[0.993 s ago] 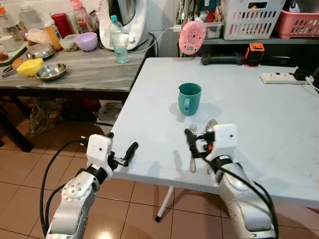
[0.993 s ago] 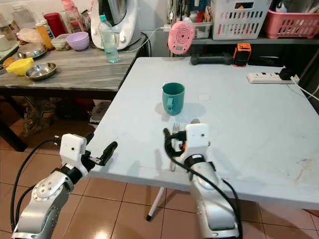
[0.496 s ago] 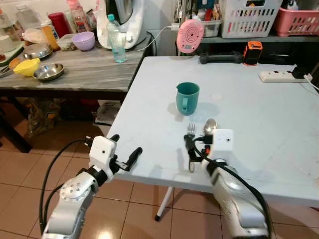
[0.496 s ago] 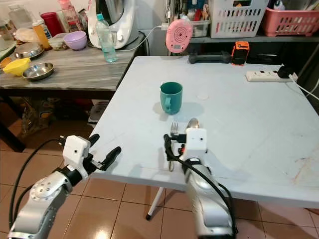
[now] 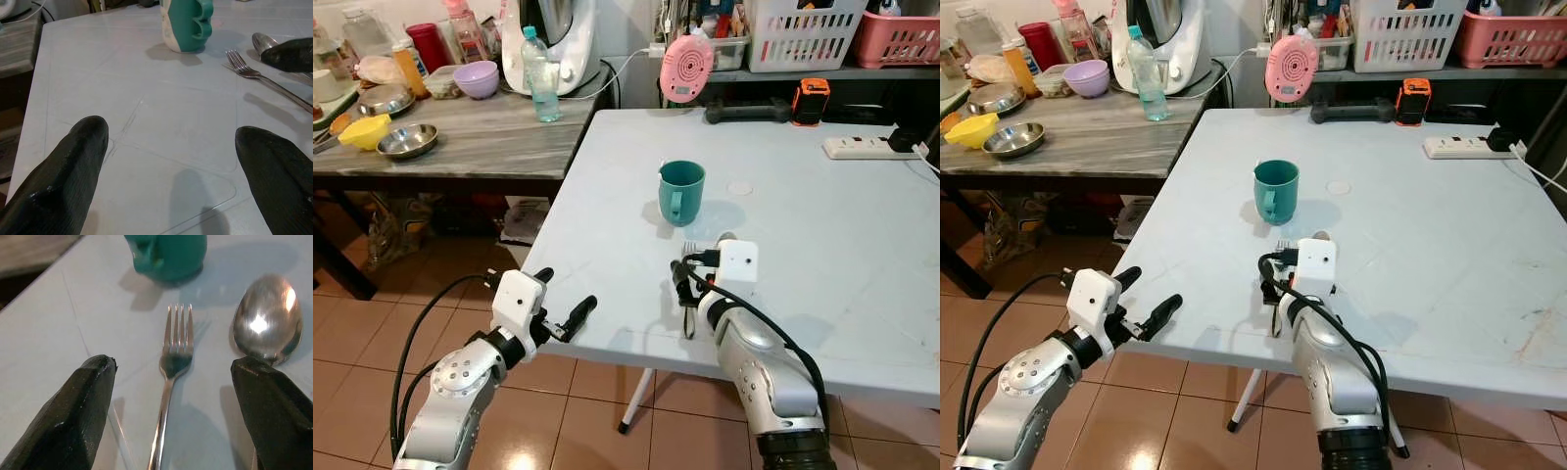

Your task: Setting the table

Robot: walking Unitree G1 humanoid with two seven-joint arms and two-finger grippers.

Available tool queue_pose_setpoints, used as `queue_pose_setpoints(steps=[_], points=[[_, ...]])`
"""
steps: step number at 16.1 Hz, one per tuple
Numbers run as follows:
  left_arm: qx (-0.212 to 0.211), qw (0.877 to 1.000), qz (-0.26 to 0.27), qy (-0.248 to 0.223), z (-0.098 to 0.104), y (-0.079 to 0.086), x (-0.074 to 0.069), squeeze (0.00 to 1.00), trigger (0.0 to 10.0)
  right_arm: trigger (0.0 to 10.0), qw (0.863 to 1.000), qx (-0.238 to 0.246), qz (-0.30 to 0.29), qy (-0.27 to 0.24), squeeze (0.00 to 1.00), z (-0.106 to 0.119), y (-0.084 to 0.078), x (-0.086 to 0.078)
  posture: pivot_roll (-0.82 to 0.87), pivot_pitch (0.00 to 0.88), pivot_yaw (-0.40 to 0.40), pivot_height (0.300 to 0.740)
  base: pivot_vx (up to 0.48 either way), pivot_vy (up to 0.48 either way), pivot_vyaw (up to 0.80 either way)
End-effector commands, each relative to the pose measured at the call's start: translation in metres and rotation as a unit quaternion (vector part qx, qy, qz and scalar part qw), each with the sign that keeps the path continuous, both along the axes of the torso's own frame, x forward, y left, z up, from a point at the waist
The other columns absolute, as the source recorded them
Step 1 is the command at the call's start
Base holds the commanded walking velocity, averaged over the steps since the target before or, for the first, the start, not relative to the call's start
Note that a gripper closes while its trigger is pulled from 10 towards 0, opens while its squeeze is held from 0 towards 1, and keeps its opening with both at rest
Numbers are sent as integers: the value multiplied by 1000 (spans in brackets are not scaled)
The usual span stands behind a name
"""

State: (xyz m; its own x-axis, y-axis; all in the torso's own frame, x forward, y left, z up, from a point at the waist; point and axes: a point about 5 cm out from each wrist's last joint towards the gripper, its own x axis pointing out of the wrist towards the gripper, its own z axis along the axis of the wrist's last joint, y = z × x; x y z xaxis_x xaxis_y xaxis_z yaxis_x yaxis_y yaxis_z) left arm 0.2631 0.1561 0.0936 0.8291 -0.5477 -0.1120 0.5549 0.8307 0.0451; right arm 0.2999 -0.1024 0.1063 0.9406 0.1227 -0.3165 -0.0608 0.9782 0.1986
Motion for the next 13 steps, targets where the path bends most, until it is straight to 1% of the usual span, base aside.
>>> queue_pose_setpoints(steps=[1, 2, 3, 4, 5, 8, 9, 10, 11, 13], points=[[8, 1000, -1, 3, 1, 4, 0, 0, 10000, 3922, 999, 35, 9, 18, 0, -3, 17, -4, -34, 16, 109, 740, 0, 0, 0], [-11, 1000, -27, 6, 4, -1, -1, 0, 10000, 4196, 999, 36, 10, 28, 0, -5, 18, -3, -35, 18, 107, 740, 0, 0, 0], [-19, 999, -42, 8, 5, -3, -3, 0, 10000, 4275, 999, 36, 10, 35, 0, -5, 18, -2, -36, 19, 107, 740, 0, 0, 0], [-22, 998, -54, 11, 5, -5, -4, 0, 10000, 8353, 999, 31, 16, 39, 0, -5, 20, -1, -36, 19, 107, 740, 0, 0, 0], [-24, 997, -67, 17, 4, -5, -6, 0, 10000, 10000, 998, 28, 20, 44, 0, -5, 22, 0, -40, 20, 106, 740, 0, 0, 0], [-22, 996, -77, 24, 3, -3, -7, 0, 10000, 10000, 998, 37, 13, 57, 0, -4, 25, 3, -41, 19, 105, 740, 0, 0, 0], [-20, 996, -79, 26, 3, -3, -7, 0, 10000, 9490, 997, 42, 14, 58, 0, -2, 28, 6, -41, 20, 104, 740, 0, 0, 0], [-19, 996, -80, 27, 3, -3, -7, 0, 10000, 1529, 997, 46, 14, 59, 0, 0, 30, 8, -39, 21, 104, 740, 0, 0, 0], [-19, 996, -82, 28, 3, -4, -7, 0, 10000, 0, 996, 45, 11, 72, 0, -1, 32, 9, -39, 21, 104, 740, 0, 0, 0], [-21, 995, -88, 31, 2, -6, -9, 0, 10000, 0, 994, 41, 0, 103, 0, -6, 33, 8, -36, 21, 103, 740, 0, 0, 0]])
